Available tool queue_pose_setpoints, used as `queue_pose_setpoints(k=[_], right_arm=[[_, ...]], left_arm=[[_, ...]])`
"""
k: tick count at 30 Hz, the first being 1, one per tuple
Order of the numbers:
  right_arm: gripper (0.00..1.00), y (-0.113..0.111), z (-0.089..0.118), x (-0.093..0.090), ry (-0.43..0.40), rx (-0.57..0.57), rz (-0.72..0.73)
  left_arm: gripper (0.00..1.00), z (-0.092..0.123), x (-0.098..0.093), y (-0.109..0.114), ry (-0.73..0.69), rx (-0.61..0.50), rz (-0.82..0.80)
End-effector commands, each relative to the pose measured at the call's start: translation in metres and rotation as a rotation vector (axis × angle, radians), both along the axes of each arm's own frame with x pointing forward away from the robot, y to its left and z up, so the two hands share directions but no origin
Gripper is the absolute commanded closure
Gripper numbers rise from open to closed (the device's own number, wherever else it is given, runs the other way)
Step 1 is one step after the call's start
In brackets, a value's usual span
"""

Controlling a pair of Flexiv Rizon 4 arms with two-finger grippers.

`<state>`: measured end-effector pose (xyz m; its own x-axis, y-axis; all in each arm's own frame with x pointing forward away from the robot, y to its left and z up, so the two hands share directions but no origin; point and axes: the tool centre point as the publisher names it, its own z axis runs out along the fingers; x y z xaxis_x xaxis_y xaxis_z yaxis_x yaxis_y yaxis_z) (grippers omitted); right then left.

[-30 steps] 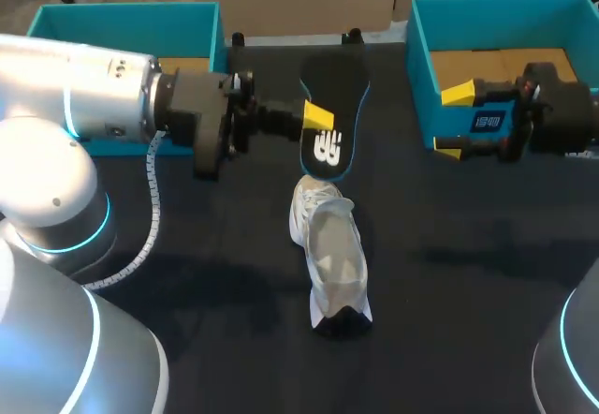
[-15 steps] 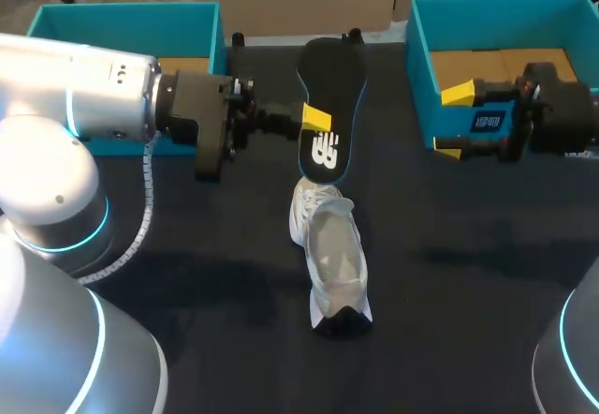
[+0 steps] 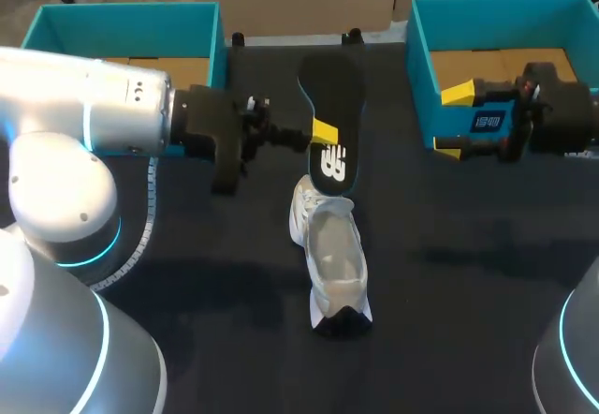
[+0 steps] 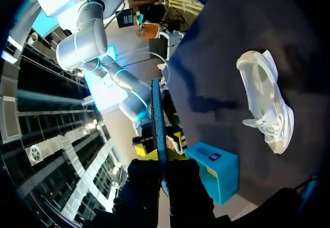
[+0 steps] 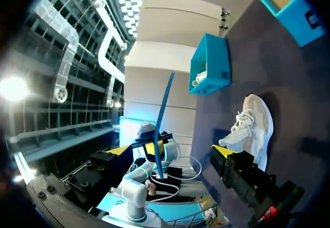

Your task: Take the shoe out of the shoebox, open the shoe tongue, remove and reinsert the insole, then place the shoe into the shoebox

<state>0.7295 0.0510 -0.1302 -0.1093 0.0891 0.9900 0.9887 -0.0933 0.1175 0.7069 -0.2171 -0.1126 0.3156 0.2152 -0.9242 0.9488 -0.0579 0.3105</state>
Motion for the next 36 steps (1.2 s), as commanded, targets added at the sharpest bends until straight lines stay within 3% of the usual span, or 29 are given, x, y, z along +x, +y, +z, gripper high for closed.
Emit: queue_pose_setpoints(k=[1,9,22,36], right_arm=[[0.0,0.008,-0.003,0.004,-0.001,-0.003,0.008],[0.0,0.025,-0.01,0.015,0.006,0.026,-0.005],[0.0,0.025,-0.01,0.015,0.006,0.026,-0.005],[0.0,0.066,-0.018,0.029,0.028,-0.007,0.043]], left_arm=[[1.0,-0.009,0.001,-0.006,-0.004,-0.012,0.006],[1.0,-0.015,0.003,-0.016,0.011,-0.022,0.055],[1.0,-0.019,0.0,-0.022,-0.003,-0.011,0.043],[1.0,-0.033,0.001,-0.046,-0.063,-0.009,0.023]])
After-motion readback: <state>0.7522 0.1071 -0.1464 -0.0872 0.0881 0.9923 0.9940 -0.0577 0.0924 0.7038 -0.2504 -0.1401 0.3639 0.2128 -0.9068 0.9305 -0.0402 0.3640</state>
